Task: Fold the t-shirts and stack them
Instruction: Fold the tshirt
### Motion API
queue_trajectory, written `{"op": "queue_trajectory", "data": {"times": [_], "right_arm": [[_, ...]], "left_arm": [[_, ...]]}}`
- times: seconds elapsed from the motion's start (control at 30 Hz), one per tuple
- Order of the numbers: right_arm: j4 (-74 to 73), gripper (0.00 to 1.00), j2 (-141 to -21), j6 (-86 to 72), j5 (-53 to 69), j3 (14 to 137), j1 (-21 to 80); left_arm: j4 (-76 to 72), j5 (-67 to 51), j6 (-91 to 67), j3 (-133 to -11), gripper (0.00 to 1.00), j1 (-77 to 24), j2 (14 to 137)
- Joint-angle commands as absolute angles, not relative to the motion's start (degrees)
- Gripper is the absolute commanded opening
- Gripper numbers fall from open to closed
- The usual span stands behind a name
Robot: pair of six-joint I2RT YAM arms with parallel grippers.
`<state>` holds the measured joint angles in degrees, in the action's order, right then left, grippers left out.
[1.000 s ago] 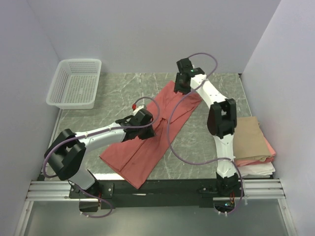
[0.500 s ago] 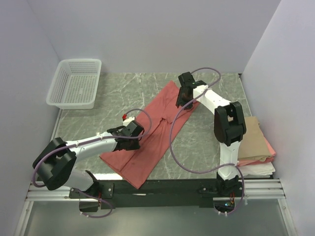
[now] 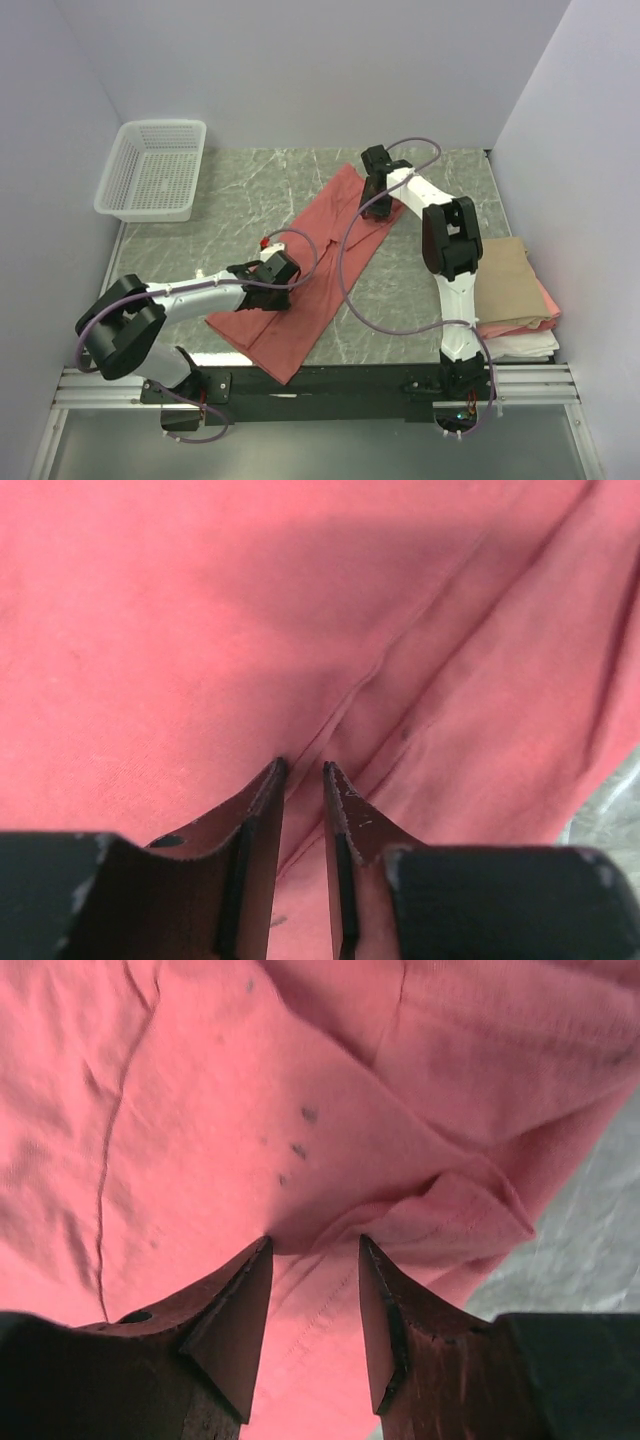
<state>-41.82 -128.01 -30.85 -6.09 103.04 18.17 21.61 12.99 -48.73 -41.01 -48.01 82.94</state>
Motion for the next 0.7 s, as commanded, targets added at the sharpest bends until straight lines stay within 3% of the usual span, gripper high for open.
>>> {"op": "queue_trajectory", "data": {"times": [0.0,0.37,0.67], "right_arm": [[-44.3,0.47,-132.0,-28.7,-8.0,108.3,17.2],[-51.9,0.47,-144.0,-21.2,-7.3,130.7,16.0],[-46.4,0.49,-144.9,-16.0,-2.0,131.5,15.6]], "left_arm": [[20.0,10.2,-49.2,-41.2,0.27,-50.8,86.9],[13.2,2.2,-58.8,-45.3,0.25,-56.8,93.9],[8.1,-2.6,-61.3,-56.2,0.29,-59.6,99.1]]}}
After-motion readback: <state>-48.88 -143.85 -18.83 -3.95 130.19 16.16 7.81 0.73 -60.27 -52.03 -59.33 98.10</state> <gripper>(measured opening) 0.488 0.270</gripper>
